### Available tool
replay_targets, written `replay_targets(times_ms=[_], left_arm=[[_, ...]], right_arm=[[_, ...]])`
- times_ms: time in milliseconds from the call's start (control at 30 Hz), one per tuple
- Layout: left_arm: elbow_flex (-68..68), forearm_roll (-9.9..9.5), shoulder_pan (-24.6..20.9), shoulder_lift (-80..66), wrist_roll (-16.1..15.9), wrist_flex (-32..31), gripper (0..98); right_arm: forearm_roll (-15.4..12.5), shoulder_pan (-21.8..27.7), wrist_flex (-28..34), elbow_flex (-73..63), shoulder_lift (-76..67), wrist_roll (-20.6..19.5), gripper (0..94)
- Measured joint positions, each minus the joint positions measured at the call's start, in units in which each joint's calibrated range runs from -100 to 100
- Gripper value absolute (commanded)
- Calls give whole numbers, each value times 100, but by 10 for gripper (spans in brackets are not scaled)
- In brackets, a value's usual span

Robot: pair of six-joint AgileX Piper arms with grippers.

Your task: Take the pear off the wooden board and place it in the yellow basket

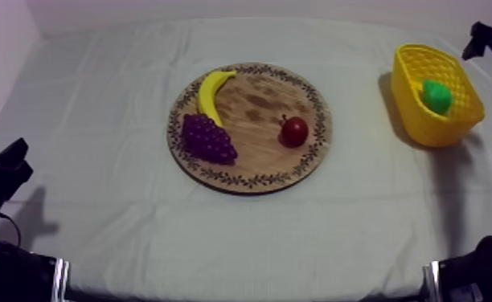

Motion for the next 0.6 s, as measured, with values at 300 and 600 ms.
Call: replay_targets(times_ms=[300, 600], left_arm=[[0, 0, 0, 0, 0, 0, 1], [0, 0, 0, 0, 0, 0, 1]], right_arm=[[-108, 104, 824, 0, -1956, 362, 376], [-164, -72, 784, 1153, -4314, 523, 122]])
